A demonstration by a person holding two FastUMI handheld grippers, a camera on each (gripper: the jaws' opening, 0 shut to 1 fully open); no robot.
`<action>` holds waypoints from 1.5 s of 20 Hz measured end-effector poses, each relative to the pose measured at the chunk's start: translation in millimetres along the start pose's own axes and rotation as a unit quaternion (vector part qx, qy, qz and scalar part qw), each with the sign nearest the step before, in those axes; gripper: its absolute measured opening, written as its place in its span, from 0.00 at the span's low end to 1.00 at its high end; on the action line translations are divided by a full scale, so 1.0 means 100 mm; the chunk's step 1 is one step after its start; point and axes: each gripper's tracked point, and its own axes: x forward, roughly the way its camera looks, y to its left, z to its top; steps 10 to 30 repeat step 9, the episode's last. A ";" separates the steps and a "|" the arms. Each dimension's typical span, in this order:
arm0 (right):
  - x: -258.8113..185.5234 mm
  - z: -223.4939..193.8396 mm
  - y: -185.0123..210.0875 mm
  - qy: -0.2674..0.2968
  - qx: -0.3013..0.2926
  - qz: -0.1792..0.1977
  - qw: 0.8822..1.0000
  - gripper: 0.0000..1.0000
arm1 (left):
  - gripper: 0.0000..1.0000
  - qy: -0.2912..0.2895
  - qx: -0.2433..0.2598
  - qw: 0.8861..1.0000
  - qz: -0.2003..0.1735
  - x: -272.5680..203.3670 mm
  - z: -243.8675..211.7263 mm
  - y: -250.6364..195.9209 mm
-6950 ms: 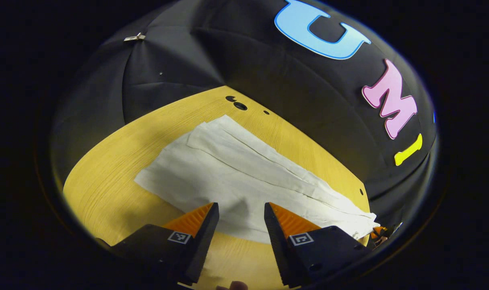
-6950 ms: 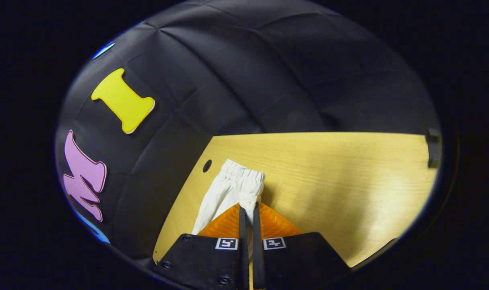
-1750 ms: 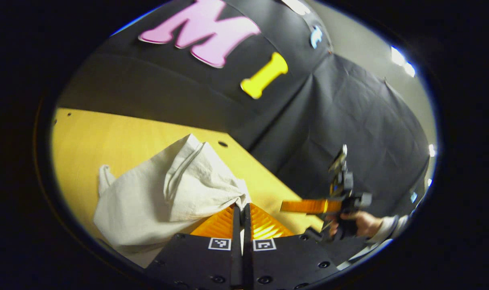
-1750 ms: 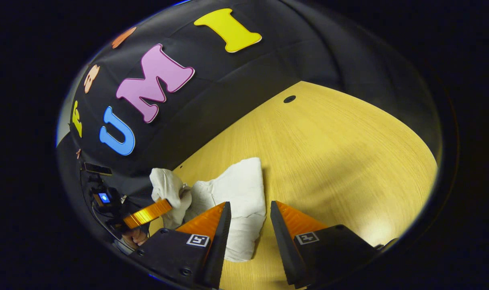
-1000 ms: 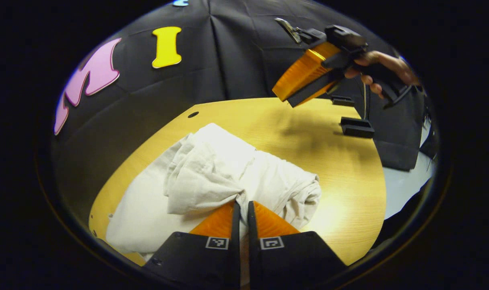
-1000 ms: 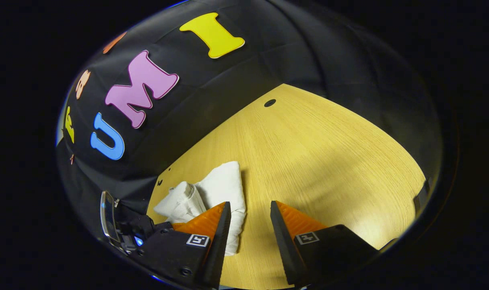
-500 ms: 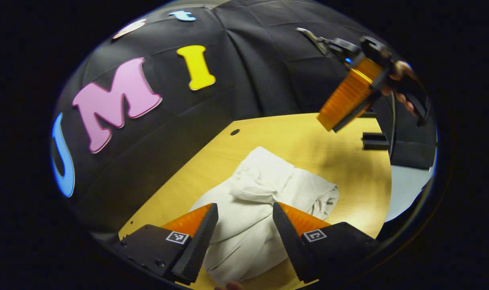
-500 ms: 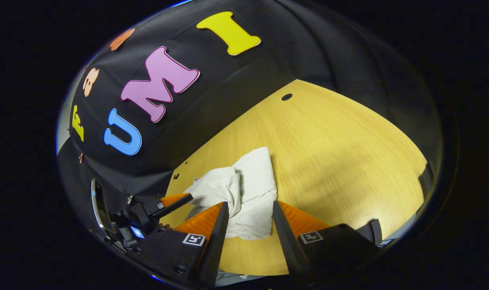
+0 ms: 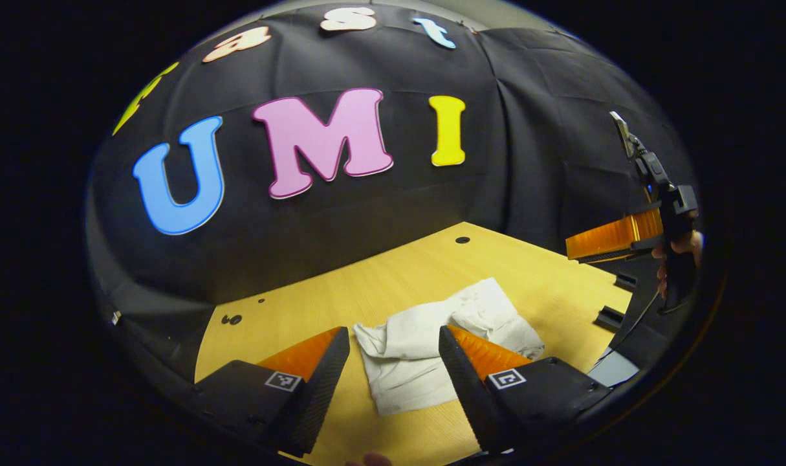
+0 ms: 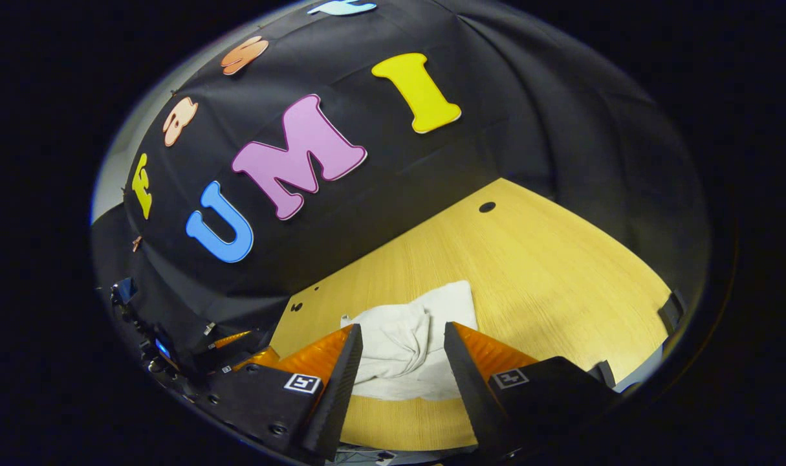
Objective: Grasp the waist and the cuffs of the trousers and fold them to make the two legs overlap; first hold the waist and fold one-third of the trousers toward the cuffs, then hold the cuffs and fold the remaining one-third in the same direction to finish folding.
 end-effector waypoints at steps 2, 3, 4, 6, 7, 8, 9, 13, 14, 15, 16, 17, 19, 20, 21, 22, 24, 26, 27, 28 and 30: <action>-0.03 -0.05 0.07 0.005 -0.006 -0.003 1.000 0.80 | 0.89 0.012 -0.025 1.000 0.014 -0.12 -0.09 0.09; -0.04 -0.10 0.12 0.011 -0.005 -0.001 1.000 0.80 | 0.89 0.013 -0.037 0.999 0.023 -0.17 -0.11 0.15; -0.04 -0.13 0.16 0.018 -0.004 0.003 1.000 0.80 | 0.90 0.015 -0.049 0.998 0.032 -0.20 -0.13 0.21; -0.04 -0.18 0.23 0.028 -0.009 0.012 1.000 0.80 | 0.89 0.020 -0.066 0.996 0.049 -0.27 -0.20 0.33; -0.03 -0.17 0.24 0.029 -0.013 0.013 0.999 0.80 | 0.89 0.021 -0.072 0.996 0.058 -0.31 -0.23 0.39; -0.02 -0.17 0.26 0.029 -0.014 0.015 0.999 0.80 | 0.89 0.024 -0.077 0.995 0.065 -0.35 -0.25 0.45; -0.01 -0.16 0.28 0.028 -0.013 0.017 0.999 0.80 | 0.90 0.025 -0.083 0.994 0.072 -0.38 -0.28 0.49; -0.01 -0.16 0.28 0.028 -0.013 0.017 0.999 0.80 | 0.90 0.025 -0.083 0.994 0.072 -0.38 -0.28 0.49; -0.01 -0.16 0.28 0.028 -0.013 0.017 0.999 0.80 | 0.90 0.025 -0.083 0.994 0.072 -0.38 -0.28 0.49; -0.01 -0.16 0.28 0.028 -0.013 0.017 0.999 0.80 | 0.90 0.025 -0.083 0.994 0.072 -0.38 -0.28 0.49; -0.01 -0.16 0.28 0.028 -0.013 0.017 0.999 0.80 | 0.90 0.025 -0.083 0.994 0.072 -0.38 -0.28 0.49; -0.01 -0.16 0.28 0.028 -0.013 0.017 0.999 0.80 | 0.90 0.025 -0.083 0.994 0.072 -0.38 -0.28 0.49; -0.01 -0.16 0.28 0.028 -0.013 0.017 0.999 0.80 | 0.90 0.025 -0.083 0.994 0.072 -0.38 -0.28 0.49; -0.01 -0.16 0.28 0.028 -0.013 0.017 0.999 0.80 | 0.90 0.025 -0.083 0.994 0.072 -0.38 -0.28 0.49; -0.01 -0.16 0.28 0.028 -0.013 0.017 0.999 0.80 | 0.90 0.025 -0.083 0.994 0.072 -0.38 -0.28 0.49; -0.01 -0.16 0.28 0.028 -0.013 0.017 0.999 0.80 | 0.90 0.025 -0.083 0.994 0.072 -0.38 -0.28 0.49; -0.01 -0.16 0.28 0.028 -0.013 0.017 0.999 0.80 | 0.90 0.025 -0.083 0.994 0.072 -0.38 -0.28 0.49; -0.01 -0.16 0.28 0.028 -0.013 0.017 0.999 0.80 | 0.90 0.025 -0.083 0.994 0.072 -0.38 -0.28 0.49; -0.01 -0.16 0.28 0.028 -0.013 0.017 0.999 0.80 | 0.90 0.025 -0.083 0.994 0.072 -0.38 -0.28 0.49; -0.01 -0.16 0.28 0.028 -0.013 0.017 0.999 0.80 | 0.90 0.025 -0.083 0.994 0.072 -0.38 -0.28 0.49; -0.01 -0.16 0.28 0.028 -0.013 0.017 0.999 0.80 | 0.90 0.025 -0.083 0.994 0.072 -0.38 -0.28 0.49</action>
